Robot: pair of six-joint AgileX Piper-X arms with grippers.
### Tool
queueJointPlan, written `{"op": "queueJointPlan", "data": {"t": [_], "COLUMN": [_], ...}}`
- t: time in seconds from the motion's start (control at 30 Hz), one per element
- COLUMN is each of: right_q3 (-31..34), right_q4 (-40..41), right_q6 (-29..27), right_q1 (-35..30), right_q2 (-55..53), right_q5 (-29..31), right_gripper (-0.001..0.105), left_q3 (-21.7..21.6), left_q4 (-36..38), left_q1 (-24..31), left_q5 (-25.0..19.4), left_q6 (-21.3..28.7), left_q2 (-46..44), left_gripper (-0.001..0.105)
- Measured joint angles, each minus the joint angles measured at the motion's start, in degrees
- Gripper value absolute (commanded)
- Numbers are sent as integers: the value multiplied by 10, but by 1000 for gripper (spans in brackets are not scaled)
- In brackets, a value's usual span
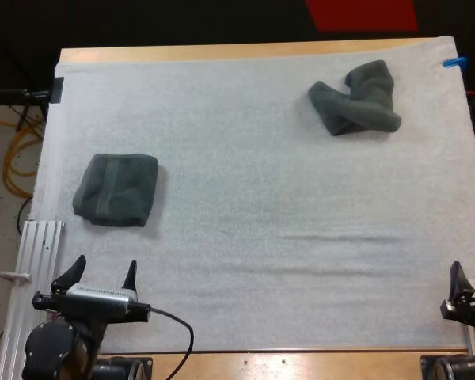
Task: Pick towel from pile fold and stack
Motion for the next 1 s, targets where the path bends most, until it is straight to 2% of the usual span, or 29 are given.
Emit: {"op": "queueJointPlan", "data": {"t": [0.17, 0.33, 0.47, 0.6, 0.67, 0.87, 1.0], "right_q3": [-9, -53, -100, -149, -172, -201, -201], "right_q4": [-3, -8, -10, -13, -13, -25, -78], "right_q6": [-2, -11, -17, -17, -17, -17, -17], "right_q1": [0, 0, 0, 0, 0, 0, 0], "right_q2": [7, 69, 139, 203, 231, 304, 360], "right_q5": [0, -11, -76, -182, -211, -250, -231], "right_gripper": [84, 84, 84, 84, 84, 84, 84], "left_q3": [-47, -112, -163, -206, -220, -227, -227], "left_q4": [7, 17, 17, 17, 17, 17, 17], "left_q1": [0, 0, 0, 0, 0, 0, 0], "left_q5": [20, 82, 157, 256, 284, 296, 296], "left_q6": [0, 0, 0, 0, 0, 0, 0], "left_q2": [0, 18, 85, 151, 178, 220, 225], "left_gripper": [71, 71, 71, 71, 71, 71, 71]}}
